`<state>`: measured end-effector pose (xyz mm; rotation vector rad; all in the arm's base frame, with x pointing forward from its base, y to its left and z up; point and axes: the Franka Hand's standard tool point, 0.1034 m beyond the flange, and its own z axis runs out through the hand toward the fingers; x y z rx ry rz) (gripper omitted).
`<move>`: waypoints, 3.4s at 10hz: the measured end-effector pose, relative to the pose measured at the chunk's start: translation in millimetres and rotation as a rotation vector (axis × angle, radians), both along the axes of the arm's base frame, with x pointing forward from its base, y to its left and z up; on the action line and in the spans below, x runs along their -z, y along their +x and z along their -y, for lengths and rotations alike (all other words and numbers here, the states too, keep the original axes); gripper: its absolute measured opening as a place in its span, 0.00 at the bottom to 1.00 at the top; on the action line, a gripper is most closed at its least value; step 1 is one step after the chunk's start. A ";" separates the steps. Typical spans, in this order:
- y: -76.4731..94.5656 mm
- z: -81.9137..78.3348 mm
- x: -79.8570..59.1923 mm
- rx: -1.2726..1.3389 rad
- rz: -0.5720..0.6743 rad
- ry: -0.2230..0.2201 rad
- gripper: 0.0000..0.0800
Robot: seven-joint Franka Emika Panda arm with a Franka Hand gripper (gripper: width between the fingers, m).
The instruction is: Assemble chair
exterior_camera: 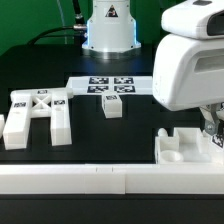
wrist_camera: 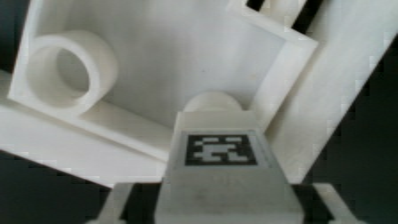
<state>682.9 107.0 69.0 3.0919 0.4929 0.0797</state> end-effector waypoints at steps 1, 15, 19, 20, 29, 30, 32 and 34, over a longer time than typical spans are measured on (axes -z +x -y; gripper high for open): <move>0.0 0.2 0.0 0.129 -0.001 0.011 0.36; -3.8 26.8 -12.4 0.872 -0.002 0.004 0.79; -32.2 38.6 -33.0 0.678 -0.005 0.008 0.81; -31.7 38.4 -31.0 0.677 -0.006 0.007 0.81; -115.0 112.5 -30.4 0.355 0.042 0.032 0.81; -115.1 111.7 -30.3 0.353 0.042 0.032 0.81; -115.5 114.5 -28.3 0.326 0.045 0.030 0.81; -130.6 127.7 -14.9 0.272 0.069 0.021 0.81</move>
Offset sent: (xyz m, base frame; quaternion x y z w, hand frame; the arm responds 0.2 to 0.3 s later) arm 0.0017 0.0014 0.0016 0.0127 0.0029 0.2505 0.9680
